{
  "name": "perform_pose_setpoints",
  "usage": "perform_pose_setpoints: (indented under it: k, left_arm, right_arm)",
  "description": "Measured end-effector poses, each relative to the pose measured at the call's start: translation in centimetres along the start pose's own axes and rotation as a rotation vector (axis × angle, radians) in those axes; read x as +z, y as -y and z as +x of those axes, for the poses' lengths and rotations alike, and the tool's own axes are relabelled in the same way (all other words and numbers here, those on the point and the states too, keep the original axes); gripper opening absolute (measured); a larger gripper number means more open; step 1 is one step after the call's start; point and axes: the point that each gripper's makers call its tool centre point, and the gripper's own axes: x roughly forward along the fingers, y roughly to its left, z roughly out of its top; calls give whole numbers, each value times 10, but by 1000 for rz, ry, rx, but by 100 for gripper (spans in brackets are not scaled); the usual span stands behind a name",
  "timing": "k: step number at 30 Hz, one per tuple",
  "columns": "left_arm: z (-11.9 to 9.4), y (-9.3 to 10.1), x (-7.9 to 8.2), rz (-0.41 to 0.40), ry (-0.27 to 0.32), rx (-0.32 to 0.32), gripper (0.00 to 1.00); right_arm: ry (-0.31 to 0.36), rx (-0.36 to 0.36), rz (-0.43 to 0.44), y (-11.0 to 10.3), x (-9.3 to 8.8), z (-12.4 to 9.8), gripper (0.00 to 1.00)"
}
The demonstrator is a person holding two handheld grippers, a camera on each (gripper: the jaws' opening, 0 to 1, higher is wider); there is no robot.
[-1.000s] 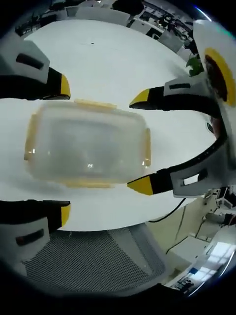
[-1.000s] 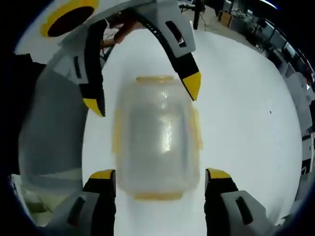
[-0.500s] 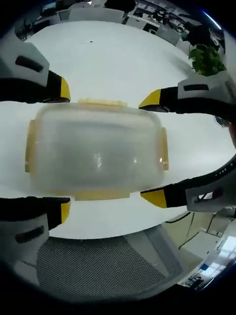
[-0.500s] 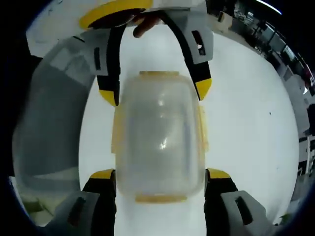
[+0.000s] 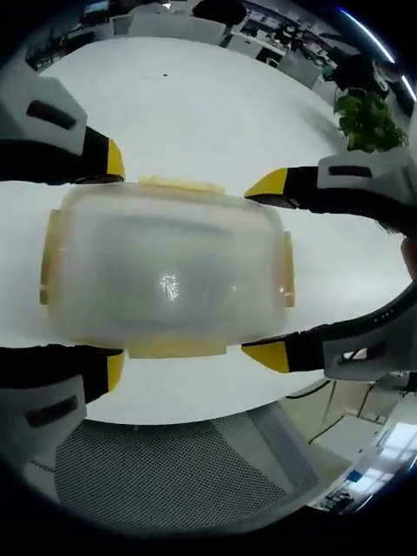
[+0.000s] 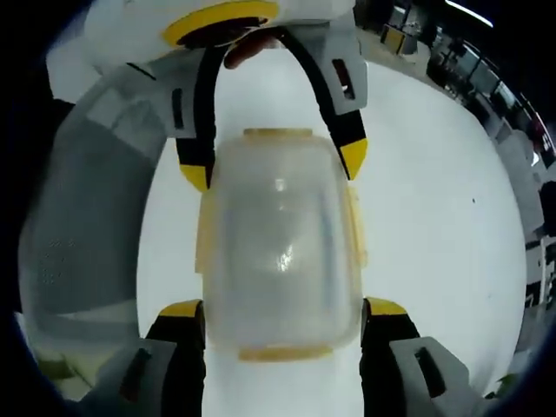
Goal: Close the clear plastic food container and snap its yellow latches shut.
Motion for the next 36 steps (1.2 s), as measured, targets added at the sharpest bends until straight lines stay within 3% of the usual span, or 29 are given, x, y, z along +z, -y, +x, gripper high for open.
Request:
perform_pose_setpoints:
  k: [19, 23, 36]
  left_arm:
    - [-1, 2, 0, 2, 23, -1, 75]
    - [-2, 2, -8, 22, -10, -2, 75]
    - [-7, 4, -29, 37, 3, -4, 76]
  right_arm:
    - [-33, -10, 8, -1, 0, 3, 74]
    - [-10, -10, 22, -4, 9, 6, 74]
    - [-18, -6, 45, -9, 29, 16, 75]
